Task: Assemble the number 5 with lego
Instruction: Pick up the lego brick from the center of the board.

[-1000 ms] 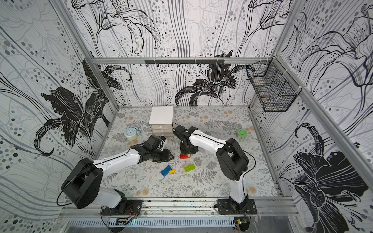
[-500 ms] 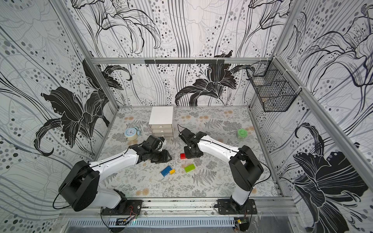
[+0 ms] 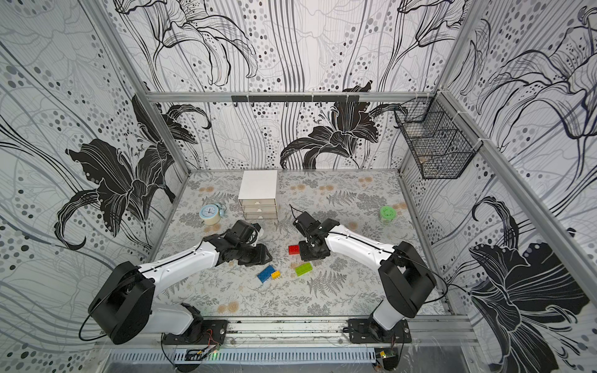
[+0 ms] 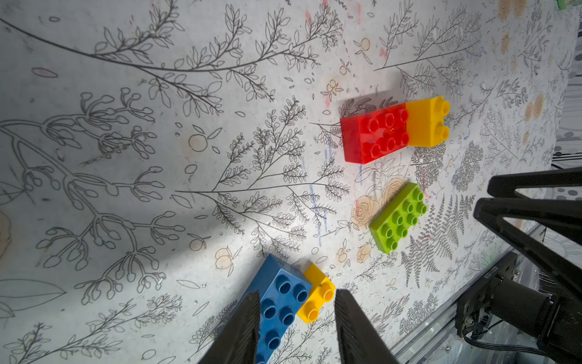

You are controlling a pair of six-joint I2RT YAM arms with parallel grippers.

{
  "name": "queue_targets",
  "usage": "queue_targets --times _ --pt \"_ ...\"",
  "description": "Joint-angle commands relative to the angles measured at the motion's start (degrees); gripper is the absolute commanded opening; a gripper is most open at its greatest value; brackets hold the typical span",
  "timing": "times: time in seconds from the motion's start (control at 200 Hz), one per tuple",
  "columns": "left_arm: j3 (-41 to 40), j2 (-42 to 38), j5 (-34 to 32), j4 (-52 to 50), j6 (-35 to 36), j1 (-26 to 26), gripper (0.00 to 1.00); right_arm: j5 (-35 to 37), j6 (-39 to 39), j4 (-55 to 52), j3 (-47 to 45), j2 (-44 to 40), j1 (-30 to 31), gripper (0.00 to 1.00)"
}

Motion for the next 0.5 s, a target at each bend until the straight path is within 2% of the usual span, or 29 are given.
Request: queue_targets --times 0.0,0.35,0.496 --pt "-1.14 -1.0 -0.25 0.36 0.29 -0.02 0.43 -1.51 -1.61 1.45 -1.06 -1.39 0.96 0.36" --pt "-4.61 -2.66 -0.96 2.75 -2.68 0.02 0.44 -6.51 -5.31 4.82 1.08 2.66 6.64 0.37" --pt "-6.26 -3.96 -1.39 3.79 -4.39 0.05 0.45 -8.9 -9.92 5.34 4.01 6.86 8.65 0.46"
